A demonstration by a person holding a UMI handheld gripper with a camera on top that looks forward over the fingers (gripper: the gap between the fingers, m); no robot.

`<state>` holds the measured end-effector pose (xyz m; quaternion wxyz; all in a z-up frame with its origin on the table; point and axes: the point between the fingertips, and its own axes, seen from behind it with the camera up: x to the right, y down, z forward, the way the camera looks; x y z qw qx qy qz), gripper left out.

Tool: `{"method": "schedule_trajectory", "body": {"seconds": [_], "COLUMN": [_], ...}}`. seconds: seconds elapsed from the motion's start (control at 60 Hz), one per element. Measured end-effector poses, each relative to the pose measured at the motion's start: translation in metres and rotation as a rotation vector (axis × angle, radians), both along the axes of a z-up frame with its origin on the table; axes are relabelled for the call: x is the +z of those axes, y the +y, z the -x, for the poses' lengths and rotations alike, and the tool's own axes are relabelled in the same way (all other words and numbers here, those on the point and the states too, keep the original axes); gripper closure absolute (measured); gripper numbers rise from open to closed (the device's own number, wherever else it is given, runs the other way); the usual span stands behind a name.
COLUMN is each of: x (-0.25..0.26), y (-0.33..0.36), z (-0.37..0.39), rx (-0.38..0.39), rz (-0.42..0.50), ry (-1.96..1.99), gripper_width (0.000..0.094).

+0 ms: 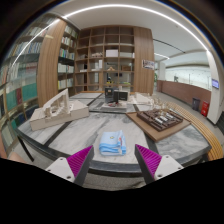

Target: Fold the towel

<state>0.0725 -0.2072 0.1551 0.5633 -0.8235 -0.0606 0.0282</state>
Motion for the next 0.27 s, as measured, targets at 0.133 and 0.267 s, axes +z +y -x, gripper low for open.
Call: {"method": "schedule_trajectory", "body": {"seconds": [0.133,0.267], "x": [-0.01,-0.021], "y": [-0.006,-0.01], "z": [0.001,0.012], "rx": [0.018,0.042], "rz": [0.006,0.025], "ry": [-0.02,0.053], "gripper_width": [0.0085,0.0084]}}
